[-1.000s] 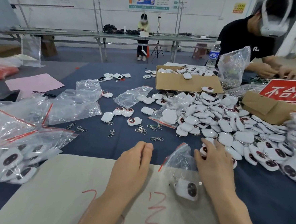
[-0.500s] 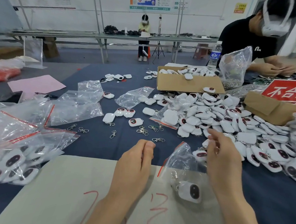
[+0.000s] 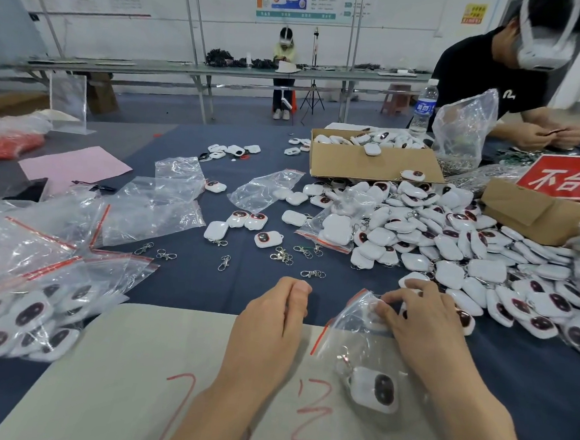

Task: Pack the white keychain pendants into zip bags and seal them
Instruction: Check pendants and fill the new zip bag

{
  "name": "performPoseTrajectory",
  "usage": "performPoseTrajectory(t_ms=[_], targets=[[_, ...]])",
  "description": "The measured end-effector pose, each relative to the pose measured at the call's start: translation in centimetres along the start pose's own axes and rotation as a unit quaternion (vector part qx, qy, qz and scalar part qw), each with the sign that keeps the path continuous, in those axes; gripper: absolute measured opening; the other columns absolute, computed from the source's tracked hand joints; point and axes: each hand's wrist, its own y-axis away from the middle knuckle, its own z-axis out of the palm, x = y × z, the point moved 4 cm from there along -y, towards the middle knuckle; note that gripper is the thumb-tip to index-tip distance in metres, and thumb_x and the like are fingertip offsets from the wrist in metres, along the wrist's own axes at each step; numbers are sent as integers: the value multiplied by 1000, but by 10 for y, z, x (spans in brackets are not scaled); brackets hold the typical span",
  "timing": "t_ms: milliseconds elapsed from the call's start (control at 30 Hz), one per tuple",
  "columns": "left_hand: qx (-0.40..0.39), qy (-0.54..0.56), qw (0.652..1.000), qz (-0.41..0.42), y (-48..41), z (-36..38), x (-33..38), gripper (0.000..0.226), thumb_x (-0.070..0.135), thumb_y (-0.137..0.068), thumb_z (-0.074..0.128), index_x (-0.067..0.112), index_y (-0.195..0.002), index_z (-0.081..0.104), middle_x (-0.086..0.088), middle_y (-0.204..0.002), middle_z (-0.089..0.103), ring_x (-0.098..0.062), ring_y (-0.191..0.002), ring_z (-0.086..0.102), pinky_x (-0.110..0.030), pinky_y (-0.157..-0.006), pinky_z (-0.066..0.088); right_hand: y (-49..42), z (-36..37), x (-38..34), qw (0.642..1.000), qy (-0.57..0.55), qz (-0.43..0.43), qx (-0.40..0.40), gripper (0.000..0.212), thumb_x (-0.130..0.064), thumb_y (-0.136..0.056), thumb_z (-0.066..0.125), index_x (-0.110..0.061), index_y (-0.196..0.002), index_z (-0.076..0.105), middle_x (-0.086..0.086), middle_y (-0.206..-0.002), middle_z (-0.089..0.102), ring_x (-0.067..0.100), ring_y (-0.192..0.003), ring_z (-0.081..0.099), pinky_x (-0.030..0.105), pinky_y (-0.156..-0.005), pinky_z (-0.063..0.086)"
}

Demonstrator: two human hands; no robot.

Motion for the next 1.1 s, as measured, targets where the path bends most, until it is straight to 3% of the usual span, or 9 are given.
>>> performPoseTrajectory(t_ms=[167, 300, 433, 567, 667, 700, 867, 967, 1100], targets=[[1, 3, 1000, 2, 1, 0, 0, 33, 46, -104, 31, 33, -102, 62, 16, -81, 65, -6, -67, 55, -36, -71, 51, 0, 0, 1, 1000, -25, 8, 14, 23, -46, -94, 63, -28, -107, 67, -4, -138, 46, 20, -128, 36, 34, -105, 29], [3, 10, 1000, 4, 1, -1, 0, 36, 49, -103, 30, 32, -99, 62, 17, -82, 64, -8, -67, 56, -39, -71, 51, 1, -6, -2, 994, -99, 16, 51, 19, -48, -91, 66, -33, -99, 59, -11, -109, 58, 11, -105, 38, 32, -90, 34], [7, 9, 1000, 11, 1, -1, -1, 32, 46, -105, 30, 36, -100, 60, 26, -92, 63, -5, -73, 58, -36, -73, 51, 2, -14, -6, 964, -245, 17, 106, 13, -40, -96, 63, -39, -99, 50, -12, -92, 61, 15, -87, 61, 32, -67, 43], [26, 61, 997, 33, 2, -3, 5, 31, 50, -106, 31, 41, -103, 60, 23, -91, 65, -5, -80, 61, -28, -73, 50, 1, -27, -13, 876, -470, 4, 103, 23, -25, -102, 57, -41, -119, 60, -8, -86, 69, 12, -80, 73, 23, -67, 55], [34, 160, 986, 41, 4, -4, 16, 29, 59, -96, 40, 45, -108, 63, 14, -90, 68, -13, -79, 63, -30, -74, 52, 9, -19, -35, 716, -696, 5, -61, 26, -16, -90, 65, -19, -116, 69, 12, -100, 77, 26, -92, 76, 28, -76, 61], [31, 190, 981, 39, 4, -3, 19, 30, 61, -93, 43, 47, -109, 64, 13, -91, 69, -14, -79, 63, -32, -75, 54, 14, -14, -45, 704, -703, -5, -101, 28, -17, -84, 69, -17, -112, 71, 15, -103, 76, 28, -94, 76, 28, -76, 61], [42, 273, 961, 22, 3, -6, 27, 14, 43, -95, 57, 42, -101, 69, 5, -90, 75, -27, -84, 70, -49, -78, 57, 29, 3, -73, 812, -572, -36, -115, 22, -21, -78, 77, -12, -97, 70, 0, -80, 74, 16, -68, 71, 19, -63, 56], [40, 300, 953, 11, 3, -6, 27, 17, 38, -94, 57, 31, -98, 72, 9, -86, 75, -12, -77, 68, -31, -72, 54, 31, -1, -75, 824, -554, -52, -111, 15, -12, -85, 75, -7, -97, 68, 0, -78, 75, 11, -65, 67, 16, -58, 52], [37, 331, 943, 1, 2, -7, 28, 16, 21, -101, 60, 18, -91, 71, 11, -74, 68, -2, -64, 56, -15, -63, 47, 34, 0, -77, 813, -563, -58, -136, 33, -24, -74, 74, -3, -98, 66, 4, -85, 76, 11, -72, 67, 23, -64, 58]])
